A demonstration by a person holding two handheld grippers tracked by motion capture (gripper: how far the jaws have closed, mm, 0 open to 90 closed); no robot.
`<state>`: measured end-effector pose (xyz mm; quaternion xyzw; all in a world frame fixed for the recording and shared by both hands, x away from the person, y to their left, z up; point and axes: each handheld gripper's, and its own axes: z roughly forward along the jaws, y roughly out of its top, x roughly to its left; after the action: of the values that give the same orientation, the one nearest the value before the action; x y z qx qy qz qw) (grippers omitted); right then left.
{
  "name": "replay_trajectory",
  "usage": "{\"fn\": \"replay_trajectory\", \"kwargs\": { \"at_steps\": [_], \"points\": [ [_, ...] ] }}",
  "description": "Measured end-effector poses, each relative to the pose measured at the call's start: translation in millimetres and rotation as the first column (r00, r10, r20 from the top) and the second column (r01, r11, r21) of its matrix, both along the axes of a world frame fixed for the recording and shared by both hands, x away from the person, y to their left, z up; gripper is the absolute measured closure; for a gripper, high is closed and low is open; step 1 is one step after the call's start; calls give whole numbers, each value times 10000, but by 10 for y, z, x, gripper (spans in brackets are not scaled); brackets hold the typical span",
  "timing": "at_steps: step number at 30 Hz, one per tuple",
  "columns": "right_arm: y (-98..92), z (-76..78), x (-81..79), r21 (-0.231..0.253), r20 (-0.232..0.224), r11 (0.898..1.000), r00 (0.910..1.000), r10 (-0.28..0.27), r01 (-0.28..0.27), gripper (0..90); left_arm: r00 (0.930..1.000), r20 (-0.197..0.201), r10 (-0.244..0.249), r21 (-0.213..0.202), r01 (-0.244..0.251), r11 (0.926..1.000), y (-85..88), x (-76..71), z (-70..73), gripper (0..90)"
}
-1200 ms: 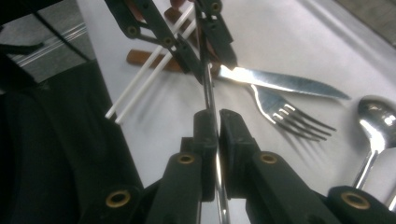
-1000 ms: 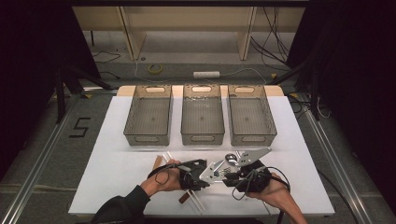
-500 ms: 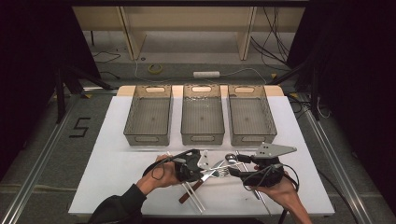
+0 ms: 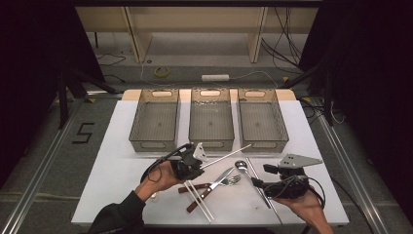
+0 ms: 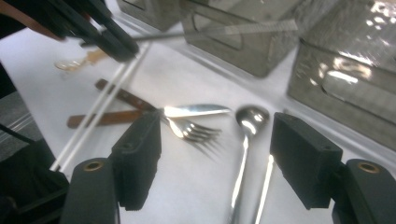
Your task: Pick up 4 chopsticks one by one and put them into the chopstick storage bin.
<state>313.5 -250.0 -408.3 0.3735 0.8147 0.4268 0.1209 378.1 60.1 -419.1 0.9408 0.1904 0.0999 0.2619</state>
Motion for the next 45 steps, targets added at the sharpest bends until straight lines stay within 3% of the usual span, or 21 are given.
{"fn": "replay_trajectory", "kwargs": {
  "at_steps": [6, 12, 16, 23, 27, 33, 42, 45],
  "points": [
    [-70, -94, -12, -397, -360, 9985, 9986, -393, 378, 327, 9982, 9, 594, -310, -593, 9978, 119, 61, 69, 831],
    [-100, -169, -30, -611, -531, 9964, 9966, -627, 594, 318, 9915, -52, 1299, -691, -1300, 9891, 282, 154, 182, 831],
    [-103, -182, -42, -673, -563, 9951, 9955, -765, 726, 318, 9811, -131, 1933, -937, -1937, 9766, 420, 238, 251, 831],
    [-92, -212, -65, -1030, -667, 9916, 9941, -853, 782, 320, 9545, -309, 2965, -1410, -2979, 9441, 694, 438, 335, 831],
    [-98, -218, -75, -1033, -699, 9915, 9938, -868, 793, 322, 9368, -293, 3487, -1459, -3491, 9256, 837, 562, 377, 831],
    [-81, -229, -88, -1111, -735, 9914, 9942, -783, 699, 324, 9015, -262, 4320, -1622, -4303, 8880, 1027, 768, 473, 831],
    [-79, -234, -104, -1126, -759, 9913, 9941, -772, 684, 324, 8329, -341, 5524, -1514, -5506, 8209, 1313, 1114, 442, 831],
    [-79, -232, -107, -1129, -763, 9913, 9941, -770, 681, 324, 8039, -395, 5935, -1477, -5921, 7922, 1398, 1207, 410, 831]
  ]
}}
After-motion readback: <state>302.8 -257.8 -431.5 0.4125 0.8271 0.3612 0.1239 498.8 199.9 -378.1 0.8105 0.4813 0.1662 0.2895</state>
